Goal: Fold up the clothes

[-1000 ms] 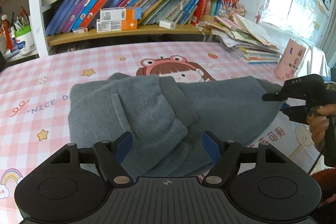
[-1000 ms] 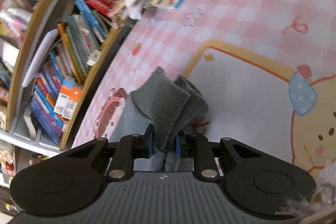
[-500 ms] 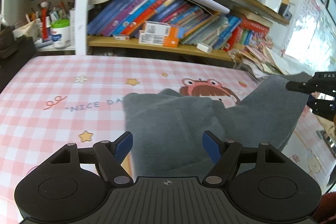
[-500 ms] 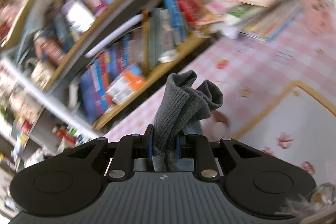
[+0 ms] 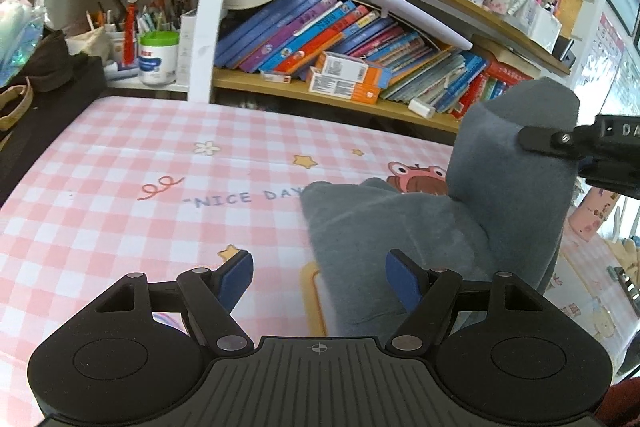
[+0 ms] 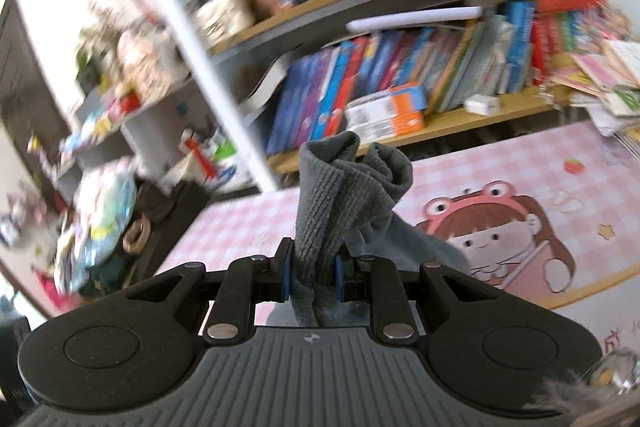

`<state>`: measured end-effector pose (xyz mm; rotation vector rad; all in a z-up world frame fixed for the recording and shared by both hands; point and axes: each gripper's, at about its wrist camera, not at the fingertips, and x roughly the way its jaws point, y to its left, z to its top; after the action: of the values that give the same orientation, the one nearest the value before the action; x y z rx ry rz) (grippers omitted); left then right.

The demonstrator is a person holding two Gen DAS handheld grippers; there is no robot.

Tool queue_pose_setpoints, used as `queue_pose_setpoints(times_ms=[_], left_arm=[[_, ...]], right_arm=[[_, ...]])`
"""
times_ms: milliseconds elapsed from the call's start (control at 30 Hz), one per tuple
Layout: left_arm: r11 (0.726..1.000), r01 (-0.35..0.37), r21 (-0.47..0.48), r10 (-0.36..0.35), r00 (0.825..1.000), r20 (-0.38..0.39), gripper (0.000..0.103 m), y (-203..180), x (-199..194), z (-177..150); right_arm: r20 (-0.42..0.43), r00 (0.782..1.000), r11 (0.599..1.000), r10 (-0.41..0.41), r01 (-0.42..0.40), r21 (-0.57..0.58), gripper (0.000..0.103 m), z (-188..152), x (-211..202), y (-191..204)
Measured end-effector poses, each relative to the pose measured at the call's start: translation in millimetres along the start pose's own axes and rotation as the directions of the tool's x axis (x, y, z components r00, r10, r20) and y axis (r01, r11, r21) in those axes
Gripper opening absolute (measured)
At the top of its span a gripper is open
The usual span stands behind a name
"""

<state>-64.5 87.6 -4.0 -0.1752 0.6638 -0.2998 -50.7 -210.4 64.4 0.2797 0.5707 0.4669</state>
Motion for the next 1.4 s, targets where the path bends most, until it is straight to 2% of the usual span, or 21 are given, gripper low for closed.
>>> queue_pose_setpoints(times_ms=[267, 300, 400, 500, 567, 700, 833, 967, 1067, 1200, 1300, 1333, 1367, 1400], left_arm=[[1.0, -0.003, -0.02, 0.003, 1.0, -0.006, 0.075, 21, -8, -4], [1.0, 0.0, -0.018, 0.0, 1.0, -0.006, 0.075, 22, -8, -4], [1.0, 0.009, -0.012, -0.009, 1.0, -0.005, 0.075, 24, -8, -3], [1.0, 0.016, -0.009, -0.016, 1.0, 0.001, 0.075, 25, -8, -3], [1.0, 0.019, -0.01, -0.019, 1.0, 0.009, 0.075, 27, -8, -2], [0.999, 0.042, -0.033, -0.04, 0.999, 0.037, 0.075, 29, -7, 5], [0.995, 0.095, -0.042, -0.093, 0.994, 0.049, 0.077, 25, -1, 15], [0.986, 0.165, -0.025, -0.164, 0.986, 0.033, 0.08, 13, 11, 23], [0.979, 0.202, -0.001, -0.202, 0.979, 0.012, 0.08, 0, 24, 28], [0.979, 0.203, 0.018, -0.203, 0.979, -0.023, 0.08, -15, 45, 33], [0.98, 0.195, 0.037, -0.192, 0.98, -0.057, 0.073, -24, 59, 33], [0.981, 0.191, 0.037, -0.189, 0.98, -0.065, 0.06, -25, 60, 32], [0.981, 0.188, 0.038, -0.185, 0.98, -0.072, 0.04, -26, 62, 31], [0.982, 0.185, 0.038, -0.182, 0.98, -0.08, 0.032, -27, 63, 30]], right_arm=[[-0.134, 0.991, 0.992, 0.006, -0.022, -0.122, 0.022, -21, 36, 37], [-0.163, 0.987, 0.992, 0.011, -0.032, -0.126, 0.024, -24, 41, 39], [-0.244, 0.969, 0.991, 0.046, -0.075, -0.112, 0.039, -35, 57, 44], [-0.31, 0.946, 0.989, 0.099, -0.128, -0.075, 0.041, -45, 67, 47], [-0.316, 0.941, 0.986, 0.124, -0.152, -0.066, 0.042, -47, 65, 49], [-0.257, 0.955, 0.987, 0.146, -0.16, -0.034, 0.051, -41, 50, 44], [-0.176, 0.978, 0.994, 0.11, -0.109, 0.016, 0.058, -32, 30, 24], [-0.129, 0.992, 1.0, -0.002, 0.005, 0.023, 0.061, -26, 18, 1], [-0.142, 0.985, 0.995, -0.1, 0.1, -0.007, 0.062, -29, 18, -15], [-0.22, 0.953, 0.978, -0.208, 0.209, -0.019, 0.062, -41, 30, -34], [-0.283, 0.927, 0.968, -0.246, 0.248, -0.029, 0.063, -53, 37, -41], [-0.292, 0.924, 0.969, -0.245, 0.246, -0.033, 0.065, -56, 36, -42], [-0.297, 0.923, 0.969, -0.243, 0.243, -0.037, 0.066, -59, 35, -43], [-0.298, 0.923, 0.97, -0.242, 0.241, -0.039, 0.066, -60, 34, -45]])
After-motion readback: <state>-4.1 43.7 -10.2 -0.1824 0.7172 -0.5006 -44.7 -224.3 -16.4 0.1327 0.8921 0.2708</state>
